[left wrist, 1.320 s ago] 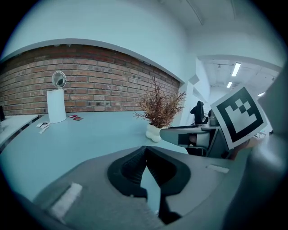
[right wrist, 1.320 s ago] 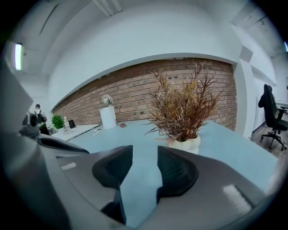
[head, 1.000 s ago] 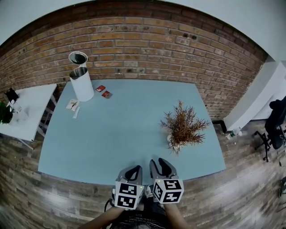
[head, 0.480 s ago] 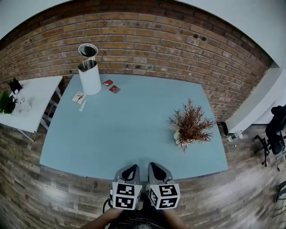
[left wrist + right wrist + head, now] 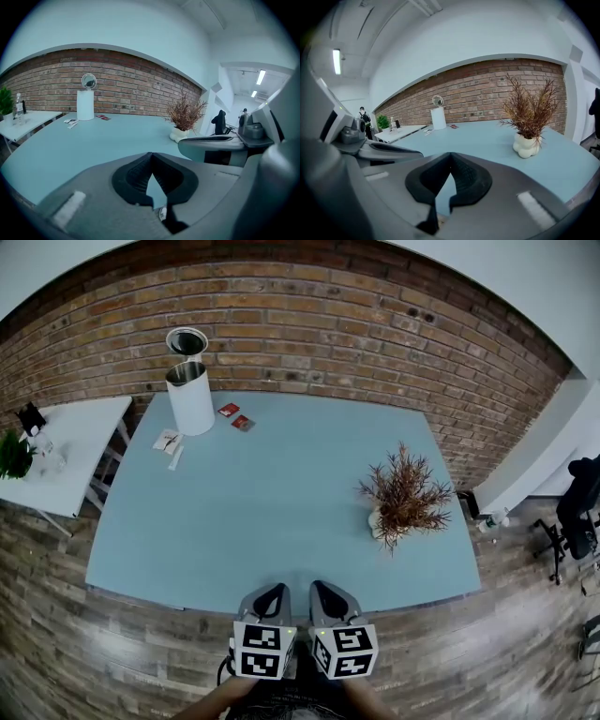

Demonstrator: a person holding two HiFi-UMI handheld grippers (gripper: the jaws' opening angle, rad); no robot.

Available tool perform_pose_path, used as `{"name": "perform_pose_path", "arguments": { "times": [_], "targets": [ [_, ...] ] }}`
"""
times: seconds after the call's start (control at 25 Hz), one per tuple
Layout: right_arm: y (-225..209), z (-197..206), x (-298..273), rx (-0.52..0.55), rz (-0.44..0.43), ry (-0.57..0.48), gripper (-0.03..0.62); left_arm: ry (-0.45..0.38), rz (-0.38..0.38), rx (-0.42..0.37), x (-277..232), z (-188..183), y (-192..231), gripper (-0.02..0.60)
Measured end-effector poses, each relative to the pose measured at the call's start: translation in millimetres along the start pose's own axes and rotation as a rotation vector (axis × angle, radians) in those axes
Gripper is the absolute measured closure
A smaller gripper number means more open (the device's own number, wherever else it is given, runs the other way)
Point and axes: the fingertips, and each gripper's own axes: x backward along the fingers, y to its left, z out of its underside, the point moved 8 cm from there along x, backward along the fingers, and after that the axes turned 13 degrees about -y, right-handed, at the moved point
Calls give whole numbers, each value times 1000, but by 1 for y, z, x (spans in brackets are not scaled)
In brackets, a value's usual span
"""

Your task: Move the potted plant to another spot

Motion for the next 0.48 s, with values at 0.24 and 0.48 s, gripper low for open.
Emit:
{"name": "perform_pose_path", "arguments": {
  "times": [0.24,0.48],
  "targets": [
    [2,3,-2,-2,-5,5,588,2,4,-9,0,-2,2,586],
    [3,3,-4,-5,-9,6,588,6,7,-10,0,-2,3,588]
  ]
}}
